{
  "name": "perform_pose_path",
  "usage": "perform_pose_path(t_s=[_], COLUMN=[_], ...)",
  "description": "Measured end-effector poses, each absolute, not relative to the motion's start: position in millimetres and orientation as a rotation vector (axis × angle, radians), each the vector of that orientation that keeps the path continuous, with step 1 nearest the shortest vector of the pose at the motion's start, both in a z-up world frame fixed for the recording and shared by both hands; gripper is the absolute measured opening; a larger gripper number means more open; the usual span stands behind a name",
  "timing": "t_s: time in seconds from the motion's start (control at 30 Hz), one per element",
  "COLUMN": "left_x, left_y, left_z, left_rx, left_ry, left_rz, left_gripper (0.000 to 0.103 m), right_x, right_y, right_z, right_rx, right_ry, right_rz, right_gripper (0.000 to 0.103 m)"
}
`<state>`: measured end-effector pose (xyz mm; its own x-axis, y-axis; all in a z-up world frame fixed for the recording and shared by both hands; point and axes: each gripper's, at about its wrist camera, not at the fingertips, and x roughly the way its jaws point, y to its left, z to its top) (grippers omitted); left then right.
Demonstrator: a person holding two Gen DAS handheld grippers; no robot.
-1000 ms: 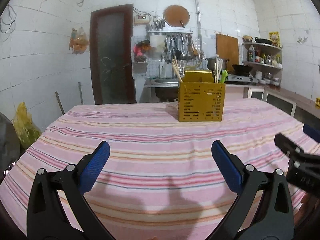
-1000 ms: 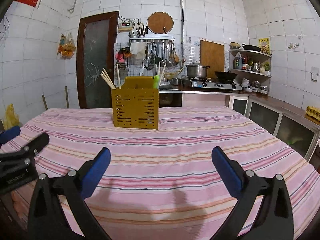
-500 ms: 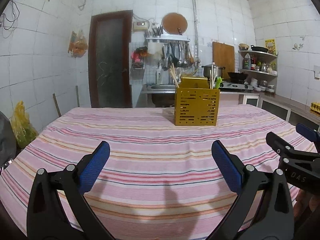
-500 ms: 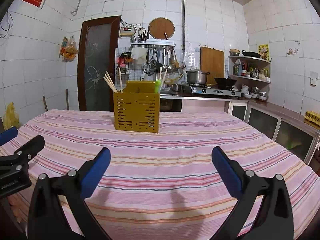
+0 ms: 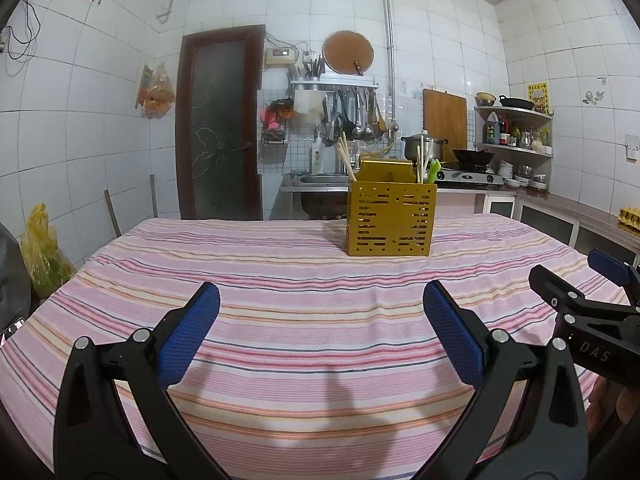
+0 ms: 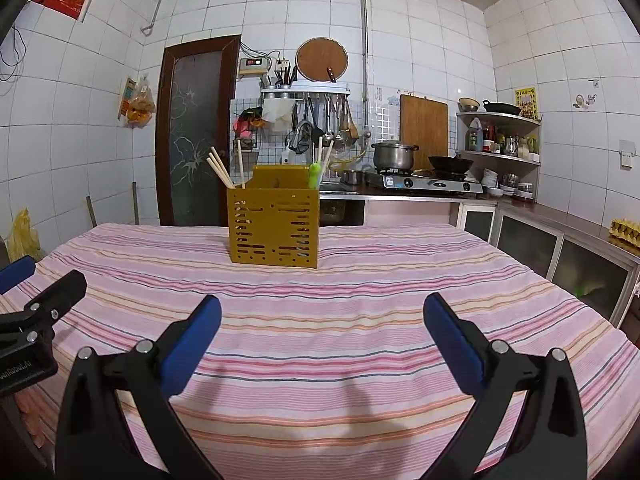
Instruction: Organize utensils
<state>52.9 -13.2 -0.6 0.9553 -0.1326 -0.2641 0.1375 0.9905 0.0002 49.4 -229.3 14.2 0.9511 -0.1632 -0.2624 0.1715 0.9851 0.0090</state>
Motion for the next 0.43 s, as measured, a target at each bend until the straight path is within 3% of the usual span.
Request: perform_pose_path(t_s=[0.43], left_x=[55.0], left_y=[-15.0], left_z=[1.1], left_rx=[0.016], left_ry=[0.275], left_rz=[-0.135], left_gripper=[0.098], right_x=[51.0], right_y=[-228.3], right_z=[12.5], right_rx=[0.028], right_ry=[0.268], right_rz=[-0.171], right_gripper=[0.099])
